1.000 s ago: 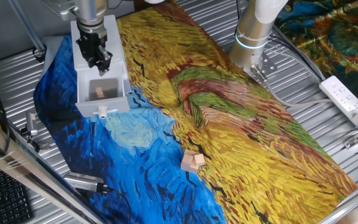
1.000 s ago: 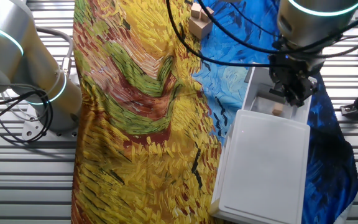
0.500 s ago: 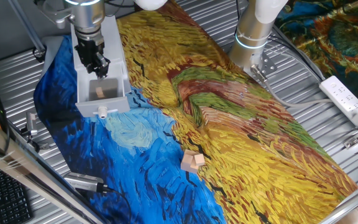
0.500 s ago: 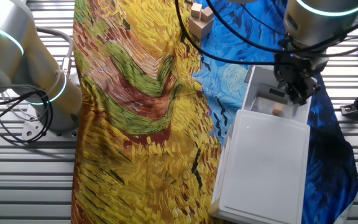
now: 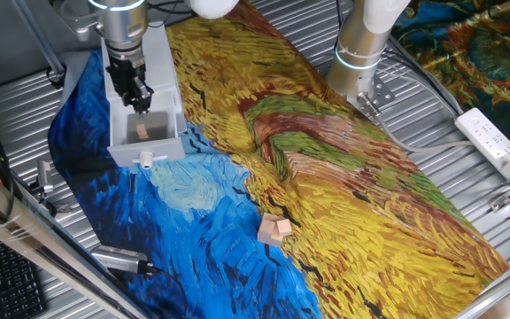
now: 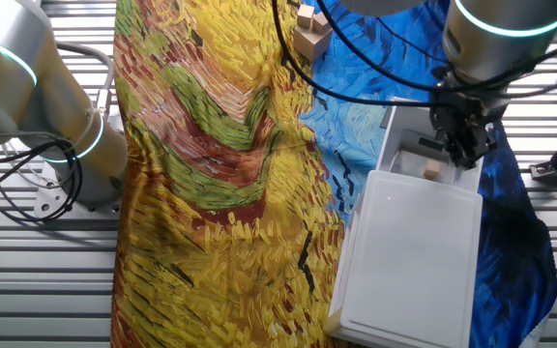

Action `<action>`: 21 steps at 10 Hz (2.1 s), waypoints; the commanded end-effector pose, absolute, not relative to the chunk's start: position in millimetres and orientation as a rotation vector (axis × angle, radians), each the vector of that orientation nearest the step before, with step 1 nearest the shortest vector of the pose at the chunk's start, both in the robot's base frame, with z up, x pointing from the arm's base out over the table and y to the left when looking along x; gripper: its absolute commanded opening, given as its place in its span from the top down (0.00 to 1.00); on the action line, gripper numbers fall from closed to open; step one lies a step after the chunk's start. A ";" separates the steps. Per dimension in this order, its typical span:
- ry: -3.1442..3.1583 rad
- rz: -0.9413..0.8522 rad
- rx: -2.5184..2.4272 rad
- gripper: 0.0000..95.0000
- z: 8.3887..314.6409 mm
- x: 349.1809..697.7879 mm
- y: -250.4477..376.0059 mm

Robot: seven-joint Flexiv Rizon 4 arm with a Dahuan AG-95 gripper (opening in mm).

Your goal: Take something out of a drawer

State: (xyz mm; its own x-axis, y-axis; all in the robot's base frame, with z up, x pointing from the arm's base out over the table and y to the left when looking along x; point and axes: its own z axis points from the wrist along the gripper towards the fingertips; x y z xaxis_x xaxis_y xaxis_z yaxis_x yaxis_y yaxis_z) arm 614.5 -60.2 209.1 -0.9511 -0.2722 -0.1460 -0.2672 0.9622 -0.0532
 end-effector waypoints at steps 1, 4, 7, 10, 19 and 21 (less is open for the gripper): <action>2.974 -0.025 -0.286 0.60 202.7 620.1 -58.8; 2.989 0.007 -0.094 0.80 195.9 625.4 -51.3; 2.996 0.036 0.024 0.80 191.6 628.5 -47.6; 3.003 0.076 0.171 0.60 187.2 630.9 -50.5; 3.015 0.047 0.383 0.80 176.3 630.1 -50.5; 3.008 0.038 0.380 0.80 172.0 628.0 -49.9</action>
State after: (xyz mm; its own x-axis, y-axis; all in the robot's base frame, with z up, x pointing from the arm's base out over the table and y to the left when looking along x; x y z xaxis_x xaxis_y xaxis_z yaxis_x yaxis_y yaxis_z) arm 627.6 -50.2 170.7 -0.9626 0.2488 -0.1068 0.2463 0.9685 0.0367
